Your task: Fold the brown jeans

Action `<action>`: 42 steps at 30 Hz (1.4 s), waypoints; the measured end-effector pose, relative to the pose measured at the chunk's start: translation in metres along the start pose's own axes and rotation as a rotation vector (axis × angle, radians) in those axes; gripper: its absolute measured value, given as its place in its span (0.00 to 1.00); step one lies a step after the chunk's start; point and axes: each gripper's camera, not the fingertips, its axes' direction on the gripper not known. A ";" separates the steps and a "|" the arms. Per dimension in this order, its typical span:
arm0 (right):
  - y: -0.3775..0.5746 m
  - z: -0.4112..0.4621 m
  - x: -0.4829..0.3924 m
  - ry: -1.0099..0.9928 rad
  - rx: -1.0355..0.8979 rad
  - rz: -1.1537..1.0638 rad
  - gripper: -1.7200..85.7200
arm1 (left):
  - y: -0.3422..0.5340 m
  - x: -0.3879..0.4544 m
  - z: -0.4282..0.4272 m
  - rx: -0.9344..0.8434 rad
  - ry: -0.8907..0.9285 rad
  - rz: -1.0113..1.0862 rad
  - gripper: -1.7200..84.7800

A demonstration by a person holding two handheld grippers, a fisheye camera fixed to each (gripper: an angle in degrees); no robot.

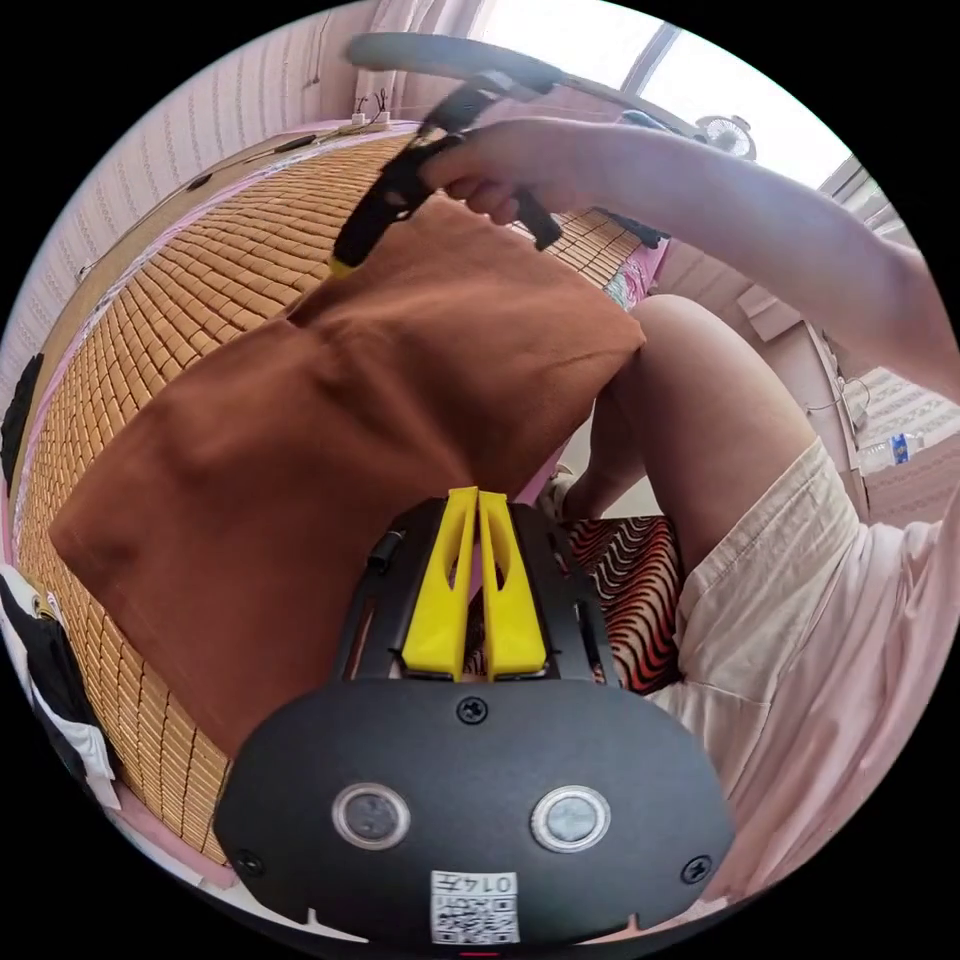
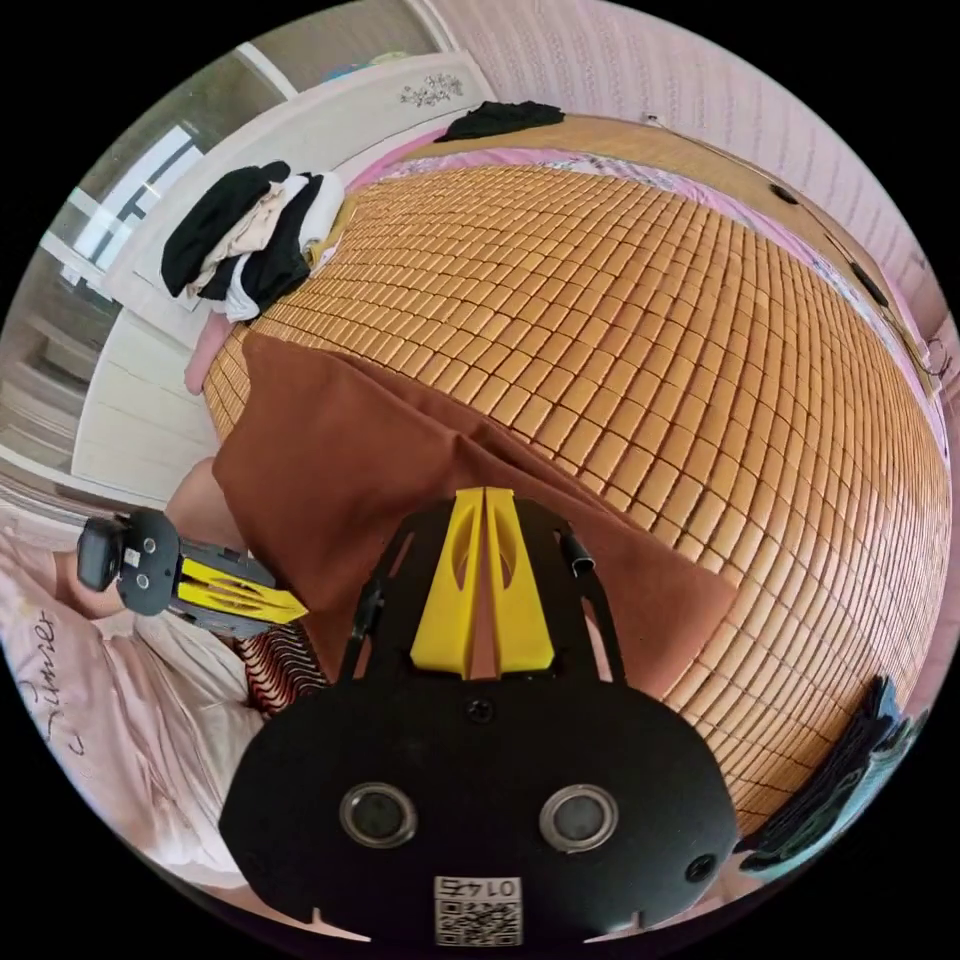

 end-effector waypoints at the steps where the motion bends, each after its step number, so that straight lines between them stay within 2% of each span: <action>1: 0.026 -0.012 0.012 -0.017 0.016 0.040 0.02 | 0.001 -0.001 -0.006 0.027 0.007 -0.012 0.01; 4: 0.073 -0.025 0.021 -0.022 -0.010 0.079 0.02 | -0.008 -0.009 -0.022 0.131 0.011 -0.066 0.01; 7: 0.082 -0.023 0.002 -0.025 -0.013 0.036 0.02 | -0.044 -0.020 -0.024 0.173 -0.071 -0.087 0.01; 9: 0.083 -0.020 -0.018 -0.033 -0.011 -0.018 0.02 | -0.070 -0.027 -0.011 0.140 -0.171 -0.083 0.01; 11: 0.094 -0.016 -0.041 0.046 -0.031 -0.055 0.02 | -0.092 -0.034 0.027 -0.008 -0.280 -0.022 0.01; 12: 0.099 -0.015 -0.044 0.076 -0.039 -0.054 0.02 | -0.092 -0.035 0.025 0.037 -0.280 -0.017 0.01; 15: 0.133 -0.019 -0.042 0.223 -0.085 -0.014 0.02 | -0.093 -0.041 0.015 0.009 -0.180 -0.081 0.01; 18: 0.172 -0.033 -0.013 0.308 -0.068 0.172 0.07 | -0.075 -0.025 0.014 0.007 -0.146 -0.042 0.01; 20: 0.198 -0.040 0.014 0.257 -0.079 0.285 0.17 | -0.062 -0.011 0.025 0.044 -0.211 -0.003 0.01; 23: 0.223 -0.042 0.039 0.134 -0.095 0.368 0.19 | -0.060 0.002 0.016 0.048 -0.145 0.009 0.02; 26: 0.240 -0.037 0.059 -0.020 -0.120 0.420 0.18 | -0.053 0.034 0.002 0.180 -0.009 0.085 0.06; 29: 0.252 -0.038 0.074 -0.077 -0.111 0.433 0.15 | -0.055 0.070 0.011 0.206 -0.010 0.170 0.13; 32: 0.264 -0.045 0.077 -0.032 -0.091 0.409 0.08 | -0.067 0.091 0.029 0.130 0.046 0.184 0.20; 34: 0.274 -0.054 0.077 -0.017 -0.051 0.399 0.05 | -0.073 0.101 0.033 0.120 0.020 0.193 0.21; 37: 0.288 -0.064 0.080 -0.061 0.025 0.412 0.03 | -0.085 0.111 0.038 0.119 -0.034 0.185 0.20; 42: 0.306 -0.065 0.089 -0.186 0.095 0.399 0.03 | -0.093 0.114 0.058 0.047 -0.166 0.190 0.11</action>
